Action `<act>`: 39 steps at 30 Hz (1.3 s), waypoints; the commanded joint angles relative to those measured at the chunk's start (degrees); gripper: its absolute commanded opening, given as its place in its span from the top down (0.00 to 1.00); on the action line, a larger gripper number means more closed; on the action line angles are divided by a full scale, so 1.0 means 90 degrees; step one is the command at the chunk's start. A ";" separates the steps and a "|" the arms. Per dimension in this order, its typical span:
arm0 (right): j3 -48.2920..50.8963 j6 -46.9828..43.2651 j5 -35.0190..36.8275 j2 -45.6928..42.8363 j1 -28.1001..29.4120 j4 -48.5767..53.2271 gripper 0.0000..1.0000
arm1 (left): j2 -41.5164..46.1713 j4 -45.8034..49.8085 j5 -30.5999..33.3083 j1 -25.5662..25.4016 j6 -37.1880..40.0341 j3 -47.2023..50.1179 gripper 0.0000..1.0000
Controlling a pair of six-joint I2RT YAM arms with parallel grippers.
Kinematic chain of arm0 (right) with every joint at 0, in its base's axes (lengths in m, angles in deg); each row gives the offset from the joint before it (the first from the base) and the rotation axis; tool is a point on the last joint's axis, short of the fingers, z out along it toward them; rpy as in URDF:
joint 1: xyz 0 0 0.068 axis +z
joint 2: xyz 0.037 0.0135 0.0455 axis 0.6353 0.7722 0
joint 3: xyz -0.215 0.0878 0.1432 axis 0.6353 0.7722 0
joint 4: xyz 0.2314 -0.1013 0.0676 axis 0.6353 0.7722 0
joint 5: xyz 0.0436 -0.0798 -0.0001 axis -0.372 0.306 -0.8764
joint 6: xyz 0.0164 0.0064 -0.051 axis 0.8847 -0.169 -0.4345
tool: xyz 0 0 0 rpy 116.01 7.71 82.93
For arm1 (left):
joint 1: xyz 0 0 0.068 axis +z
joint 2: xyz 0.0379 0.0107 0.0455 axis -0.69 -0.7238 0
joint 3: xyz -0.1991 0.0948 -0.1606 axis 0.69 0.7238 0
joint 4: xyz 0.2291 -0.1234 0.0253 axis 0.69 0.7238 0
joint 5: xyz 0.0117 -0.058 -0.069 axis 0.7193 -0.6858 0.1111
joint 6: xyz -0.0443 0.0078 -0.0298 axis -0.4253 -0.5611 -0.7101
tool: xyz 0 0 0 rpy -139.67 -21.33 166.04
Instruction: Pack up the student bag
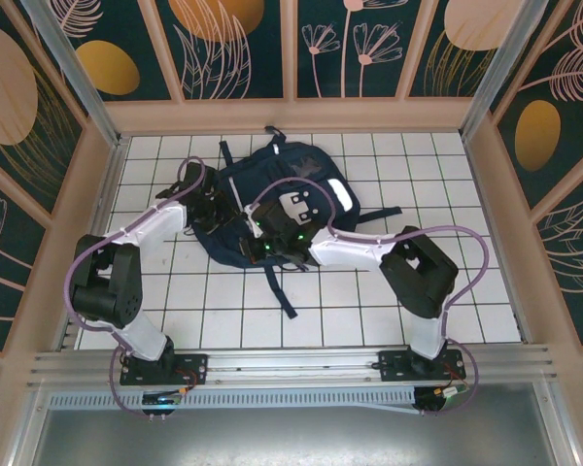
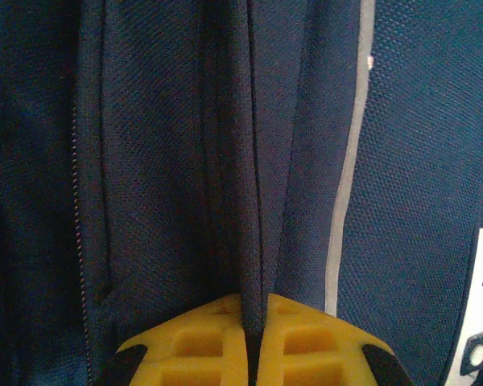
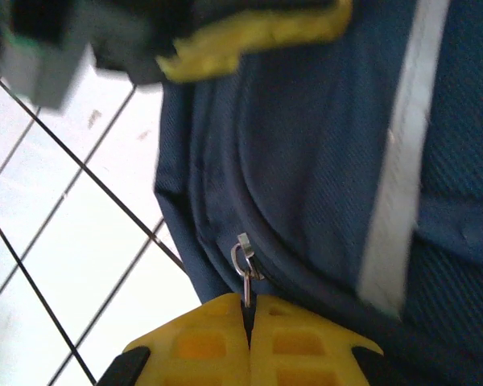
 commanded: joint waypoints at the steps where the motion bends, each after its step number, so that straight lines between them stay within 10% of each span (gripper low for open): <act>1: 0.0677 -0.0154 0.0246 -0.0708 0.0035 0.0171 1.00 | 0.0095 0.0095 0.0463 0.0188 0.0730 -0.0413 1.00; 19: 0.1769 -0.0449 0.1187 -0.1141 -0.1782 0.0300 0.97 | 0.0253 0.0340 -0.0283 0.0571 0.2444 -0.0169 1.00; 25: 0.1972 -0.0847 0.0268 -0.1500 -0.1854 0.0228 0.71 | 0.0190 0.0402 -0.0940 0.0571 0.2653 -0.0389 1.00; 28: 0.2156 -0.0833 0.0031 -0.2214 -0.1858 0.0062 0.54 | 0.0371 0.0515 -0.1406 0.0571 0.2626 -0.0644 0.64; 29: 0.2188 -0.0853 -0.0052 -0.2473 -0.1888 0.0002 0.31 | 0.0516 0.0508 -0.1358 0.0571 0.2625 -0.0694 0.60; 30: 0.2218 -0.0908 -0.0243 -0.2782 -0.1962 -0.0052 0.02 | 0.0705 0.0492 -0.1180 0.0571 0.2656 -0.0743 0.33; 31: 0.2234 -0.0931 -0.0257 -0.3108 -0.2040 -0.0113 0.01 | 0.0940 0.0477 -0.0846 0.0576 0.2672 -0.0766 0.06; 39: 0.2576 -0.1249 0.2035 -0.5338 -0.2805 -0.0778 0.01 | 0.3509 -0.1841 0.1829 0.0571 0.3953 0.1113 0.01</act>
